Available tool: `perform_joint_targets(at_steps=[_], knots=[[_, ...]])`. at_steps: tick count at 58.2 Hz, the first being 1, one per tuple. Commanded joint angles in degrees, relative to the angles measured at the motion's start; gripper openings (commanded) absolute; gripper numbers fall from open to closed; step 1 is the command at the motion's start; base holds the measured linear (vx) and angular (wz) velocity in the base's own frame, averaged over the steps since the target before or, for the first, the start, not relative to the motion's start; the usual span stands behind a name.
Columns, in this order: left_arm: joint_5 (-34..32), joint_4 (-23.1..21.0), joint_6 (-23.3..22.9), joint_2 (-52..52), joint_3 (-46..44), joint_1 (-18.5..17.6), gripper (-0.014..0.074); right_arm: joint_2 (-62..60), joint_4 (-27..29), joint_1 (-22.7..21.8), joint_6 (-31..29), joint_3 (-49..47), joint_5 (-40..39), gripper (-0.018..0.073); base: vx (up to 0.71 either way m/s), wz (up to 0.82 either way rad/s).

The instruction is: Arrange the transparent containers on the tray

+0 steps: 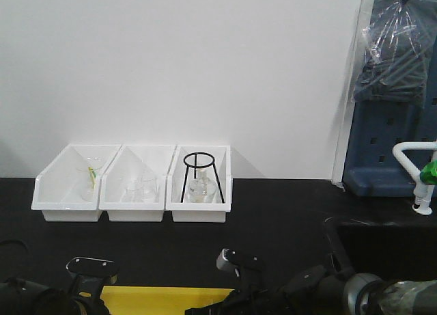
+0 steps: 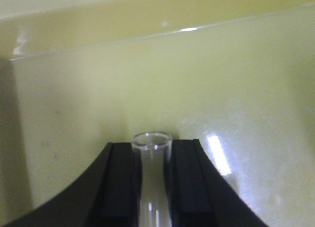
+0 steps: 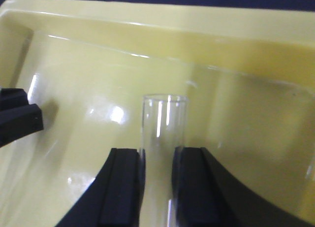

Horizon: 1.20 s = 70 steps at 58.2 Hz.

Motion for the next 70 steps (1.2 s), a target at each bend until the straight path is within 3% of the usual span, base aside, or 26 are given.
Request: perform_joint_targets(at_steps=[1, 14, 27, 45, 52, 61, 70], knots=[[-3.0, -0.5, -0.4, -2.15, -1.61, -0.41, 0.0268, -2.89, 0.75, -0.16, -0.58, -1.57, 0.72, 0.0191, 0.0, 0.0], [-4.15, -0.5, -0.4, -2.15, -1.61, -0.41, 0.0393, -2.89, 0.88, -0.16, -0.51, -1.57, 0.72, 0.0313, 0.0, 0.0], [-3.92, -0.5, -0.4, -2.15, -1.61, -0.41, 0.0413, -2.89, 0.9, -0.16, 1.7, -1.57, 0.78, 0.043, 0.0, 0.0], [-3.63, 0.15, -0.14, -8.08, -1.61, 0.22, 0.0412, -6.13, 0.91, -0.21, 2.27, -1.76, 1.64, 0.0436, 0.0, 0.0], [-3.85, 2.49, -0.14, -13.34, -1.61, 1.31, 0.0412, -10.06, -0.11, -0.21, 0.46, -1.76, 2.32, 0.0436, 0.0, 0.0], [-3.26, 8.76, -0.14, -22.47, -1.61, 2.28, 0.04, -19.53, -5.41, -0.21, -3.94, -1.76, 4.69, 0.0436, 0.0, 0.0], [-2.12, 13.47, -0.35, -34.4, -1.61, 2.28, 0.0364, -32.25, -8.95, -0.21, -3.94, -1.76, 1.29, 0.0422, 0.0, 0.0]])
